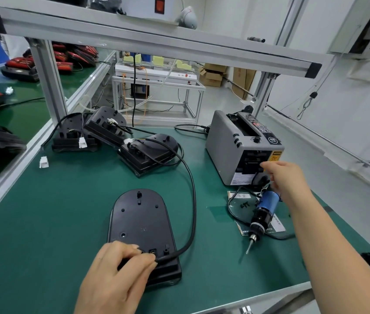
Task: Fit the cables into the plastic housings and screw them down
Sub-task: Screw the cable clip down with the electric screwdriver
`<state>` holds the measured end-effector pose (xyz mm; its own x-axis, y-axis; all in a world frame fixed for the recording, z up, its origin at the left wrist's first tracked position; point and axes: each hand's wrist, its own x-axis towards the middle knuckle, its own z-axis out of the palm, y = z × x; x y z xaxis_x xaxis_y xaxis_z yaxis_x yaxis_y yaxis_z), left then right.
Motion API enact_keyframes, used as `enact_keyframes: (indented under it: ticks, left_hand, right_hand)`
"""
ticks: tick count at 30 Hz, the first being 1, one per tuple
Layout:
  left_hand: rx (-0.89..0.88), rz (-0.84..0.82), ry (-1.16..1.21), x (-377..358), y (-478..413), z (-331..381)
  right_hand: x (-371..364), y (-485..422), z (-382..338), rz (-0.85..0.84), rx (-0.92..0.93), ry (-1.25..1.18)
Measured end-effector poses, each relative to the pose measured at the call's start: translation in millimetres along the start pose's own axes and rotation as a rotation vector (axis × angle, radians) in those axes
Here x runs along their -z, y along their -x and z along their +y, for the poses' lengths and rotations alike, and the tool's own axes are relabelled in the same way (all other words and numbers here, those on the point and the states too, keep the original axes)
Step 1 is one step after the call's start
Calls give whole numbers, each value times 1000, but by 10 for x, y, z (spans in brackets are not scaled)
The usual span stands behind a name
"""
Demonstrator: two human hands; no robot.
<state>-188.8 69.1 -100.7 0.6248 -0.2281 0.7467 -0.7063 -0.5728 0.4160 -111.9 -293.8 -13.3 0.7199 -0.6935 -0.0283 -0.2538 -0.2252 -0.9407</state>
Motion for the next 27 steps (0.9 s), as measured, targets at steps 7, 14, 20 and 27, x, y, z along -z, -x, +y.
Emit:
enact_keyframes:
  ticks: [7,14,20,27]
  left_hand:
    - [-5,0,-1,-1,3,-7]
    - [-11,-1,-6,-12,16,-25]
    - [-17,13,-6,-6,1,-12]
    - [-11,15,-11,-2,0,-1]
  right_hand:
    - [-186,-188,-39,7,-173,-192]
    - [-258,-196,-41,38,-200,-314]
    - [-304,-218,-24,66,-185,-352]
    - [-335,-205,-47,99,-192,-367]
